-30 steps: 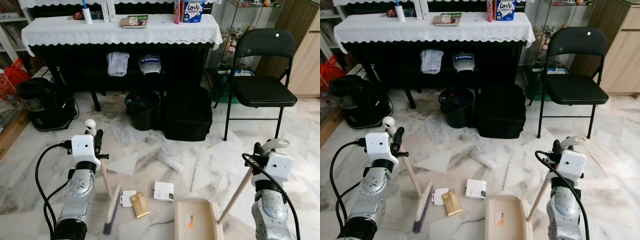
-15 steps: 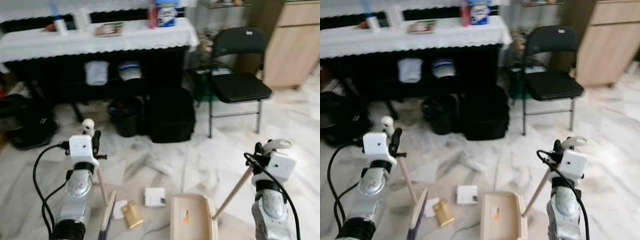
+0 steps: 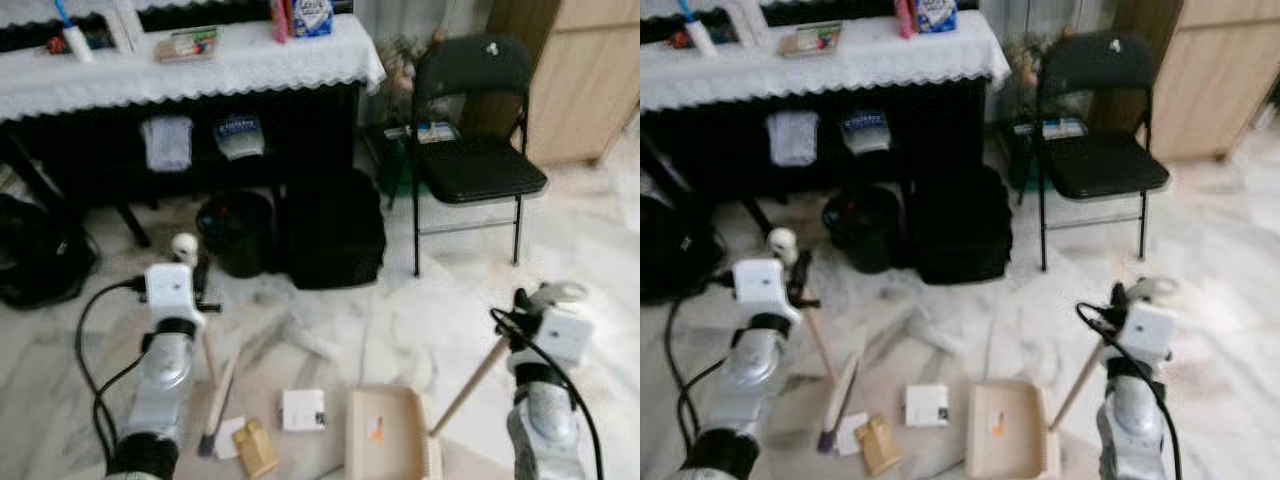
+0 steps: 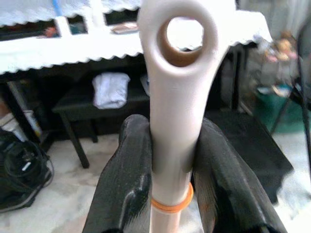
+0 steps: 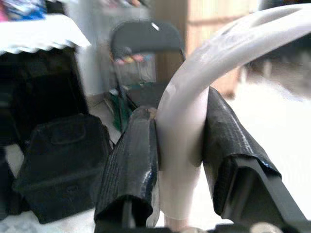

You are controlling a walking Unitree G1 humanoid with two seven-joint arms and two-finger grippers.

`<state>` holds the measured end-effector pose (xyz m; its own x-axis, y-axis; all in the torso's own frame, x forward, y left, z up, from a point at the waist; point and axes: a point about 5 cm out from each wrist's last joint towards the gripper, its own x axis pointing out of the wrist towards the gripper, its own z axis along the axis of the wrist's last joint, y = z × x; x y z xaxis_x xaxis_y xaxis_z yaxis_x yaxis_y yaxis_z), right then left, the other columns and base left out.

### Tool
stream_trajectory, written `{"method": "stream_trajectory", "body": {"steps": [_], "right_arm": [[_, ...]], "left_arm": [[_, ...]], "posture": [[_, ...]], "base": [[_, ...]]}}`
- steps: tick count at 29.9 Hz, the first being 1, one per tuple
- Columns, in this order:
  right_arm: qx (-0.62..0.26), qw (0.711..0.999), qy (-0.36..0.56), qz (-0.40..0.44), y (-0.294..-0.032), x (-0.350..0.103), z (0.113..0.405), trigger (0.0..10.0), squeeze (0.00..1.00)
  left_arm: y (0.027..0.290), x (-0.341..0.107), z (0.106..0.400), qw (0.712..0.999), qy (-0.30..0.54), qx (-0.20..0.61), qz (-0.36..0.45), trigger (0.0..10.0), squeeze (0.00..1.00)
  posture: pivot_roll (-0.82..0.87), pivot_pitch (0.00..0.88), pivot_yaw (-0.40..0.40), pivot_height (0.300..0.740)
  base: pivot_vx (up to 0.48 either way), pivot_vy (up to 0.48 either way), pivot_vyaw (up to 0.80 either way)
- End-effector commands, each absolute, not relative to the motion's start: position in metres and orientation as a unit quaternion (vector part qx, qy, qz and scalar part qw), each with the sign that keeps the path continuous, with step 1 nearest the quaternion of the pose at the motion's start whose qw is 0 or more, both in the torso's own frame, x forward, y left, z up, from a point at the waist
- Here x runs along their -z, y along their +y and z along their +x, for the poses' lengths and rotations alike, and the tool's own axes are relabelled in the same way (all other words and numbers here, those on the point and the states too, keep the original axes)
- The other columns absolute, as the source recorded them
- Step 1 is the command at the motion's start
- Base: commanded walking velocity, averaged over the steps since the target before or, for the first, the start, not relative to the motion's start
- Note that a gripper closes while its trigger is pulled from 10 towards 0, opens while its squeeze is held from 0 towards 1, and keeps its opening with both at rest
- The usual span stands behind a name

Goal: Sweep floor

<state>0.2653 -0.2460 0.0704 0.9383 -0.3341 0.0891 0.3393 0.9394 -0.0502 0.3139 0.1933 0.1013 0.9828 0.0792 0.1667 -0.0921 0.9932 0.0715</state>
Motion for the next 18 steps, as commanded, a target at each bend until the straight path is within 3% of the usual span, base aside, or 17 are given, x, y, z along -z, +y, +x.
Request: {"method": "stream_trajectory", "body": {"steps": [1, 18], "right_arm": [[0.161, 0.985, -0.058, -0.038, -0.2424, -0.0770, 0.2672, 10.0, 0.00], [0.144, 0.986, -0.054, -0.066, -0.2398, -0.0774, 0.2683, 10.0, 0.00]], "left_arm": [[0.2006, -0.1040, 0.3122, 0.993, -0.093, -0.051, 0.042, 10.0, 0.00], [0.1991, -0.1036, 0.3123, 0.994, -0.091, -0.049, 0.044, 10.0, 0.00]], "posture": [[-0.09, 0.000, 0.033, 0.740], [-0.09, 0.000, 0.030, 0.740]], "base": [[0.000, 0.000, 0.00], [0.000, 0.000, 0.00]]}}
